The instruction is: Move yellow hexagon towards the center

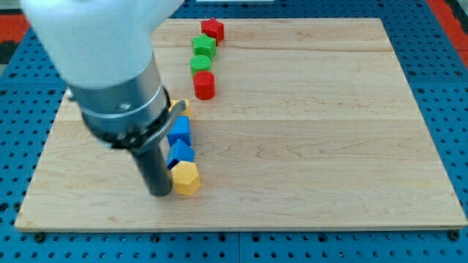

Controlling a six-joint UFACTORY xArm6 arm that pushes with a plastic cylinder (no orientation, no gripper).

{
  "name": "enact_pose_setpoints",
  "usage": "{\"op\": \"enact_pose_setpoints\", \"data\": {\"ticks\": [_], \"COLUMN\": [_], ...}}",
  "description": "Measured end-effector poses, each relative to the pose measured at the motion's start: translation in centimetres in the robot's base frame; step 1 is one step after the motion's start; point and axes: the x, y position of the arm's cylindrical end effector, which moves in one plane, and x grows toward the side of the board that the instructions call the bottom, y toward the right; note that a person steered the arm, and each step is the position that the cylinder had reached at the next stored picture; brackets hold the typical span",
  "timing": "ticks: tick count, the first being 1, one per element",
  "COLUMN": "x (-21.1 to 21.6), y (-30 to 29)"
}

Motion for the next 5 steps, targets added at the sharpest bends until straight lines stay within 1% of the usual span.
{"op": "enact_pose_setpoints", "data": {"ticks": [1,2,3,4,5], "x": [-3.4,-3.8,-0.8,-0.8,-6.7], "y": [6.7,12.4,12.4,17.3,15.1]}}
